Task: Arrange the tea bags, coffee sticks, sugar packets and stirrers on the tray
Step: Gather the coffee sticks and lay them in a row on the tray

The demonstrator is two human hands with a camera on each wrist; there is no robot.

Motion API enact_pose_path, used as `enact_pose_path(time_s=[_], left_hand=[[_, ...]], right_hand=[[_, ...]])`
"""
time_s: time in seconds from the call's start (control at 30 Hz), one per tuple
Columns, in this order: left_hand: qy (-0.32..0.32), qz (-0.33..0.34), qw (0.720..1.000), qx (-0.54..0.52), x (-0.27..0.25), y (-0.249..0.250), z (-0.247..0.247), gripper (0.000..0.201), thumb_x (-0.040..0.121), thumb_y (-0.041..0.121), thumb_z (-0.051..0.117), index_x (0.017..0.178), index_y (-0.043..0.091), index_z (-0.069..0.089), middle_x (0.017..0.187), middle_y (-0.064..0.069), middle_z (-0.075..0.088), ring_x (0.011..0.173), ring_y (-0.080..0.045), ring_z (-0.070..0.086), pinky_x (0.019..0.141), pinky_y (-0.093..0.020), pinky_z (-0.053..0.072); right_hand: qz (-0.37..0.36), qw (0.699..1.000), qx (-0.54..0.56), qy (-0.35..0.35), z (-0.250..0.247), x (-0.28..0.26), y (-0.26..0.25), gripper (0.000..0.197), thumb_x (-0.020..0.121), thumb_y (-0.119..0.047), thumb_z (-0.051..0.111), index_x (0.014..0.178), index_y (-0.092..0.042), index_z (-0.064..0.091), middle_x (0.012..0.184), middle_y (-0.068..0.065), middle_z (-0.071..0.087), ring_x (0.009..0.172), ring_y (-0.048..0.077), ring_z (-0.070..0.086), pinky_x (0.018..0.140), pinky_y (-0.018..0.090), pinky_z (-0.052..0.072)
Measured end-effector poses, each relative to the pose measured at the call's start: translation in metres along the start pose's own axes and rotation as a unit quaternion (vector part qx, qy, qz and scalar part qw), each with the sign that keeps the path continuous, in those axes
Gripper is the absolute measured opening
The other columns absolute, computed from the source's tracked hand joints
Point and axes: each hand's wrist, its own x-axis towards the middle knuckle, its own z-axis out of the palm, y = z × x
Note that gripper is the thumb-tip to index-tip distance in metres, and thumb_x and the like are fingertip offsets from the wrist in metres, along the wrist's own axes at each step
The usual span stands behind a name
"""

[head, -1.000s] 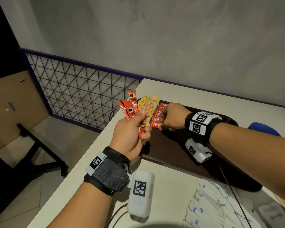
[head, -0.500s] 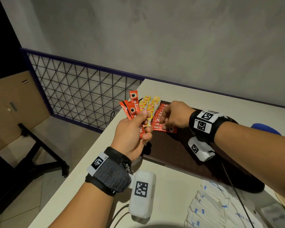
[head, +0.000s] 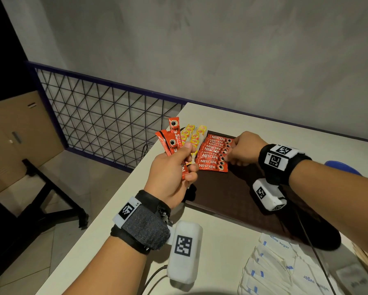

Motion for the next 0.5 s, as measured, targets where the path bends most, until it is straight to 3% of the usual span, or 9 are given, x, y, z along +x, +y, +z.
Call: enact_pose_path(time_s=[0.33,0.43,0.5], left_hand=[[-0.001,-0.004,1.000,-0.001,0.0008,-0.0006,0.0006,0.018,0.103,0.016,0.060,0.090,0.003,0.062,0.071,-0.003,0.049,0.054,-0.011,0.046,0.038,-0.016,0.033],[-0.001,-0.004,1.000,0.001,0.0009,-0.0006,0.0006,0.019,0.102,0.017,0.060,0.089,0.004,0.062,0.071,-0.003,0.049,0.055,-0.011,0.046,0.038,-0.016,0.033],[-0.002,-0.003,1.000,0.002,0.0008,-0.0007,0.0006,0.018,0.102,0.017,0.060,0.089,0.004,0.062,0.072,-0.003,0.049,0.055,-0.011,0.046,0.039,-0.016,0.033]], right_hand=[[0.043,0.996,0.077,-0.010,0.0033,0.0042,0.0036,0.020,0.077,-0.015,0.088,0.088,-0.001,0.078,0.080,0.013,0.079,0.067,0.020,0.069,0.072,0.033,0.061],[0.039,0.997,0.066,0.006,0.0027,0.0059,0.0042,0.019,0.083,-0.018,0.083,0.088,-0.002,0.077,0.083,0.014,0.078,0.068,0.020,0.069,0.074,0.034,0.062],[0.023,0.999,0.028,0.032,0.0022,0.0071,0.0042,0.018,0.088,-0.020,0.078,0.091,-0.002,0.077,0.088,0.014,0.078,0.078,0.024,0.073,0.081,0.039,0.062]])
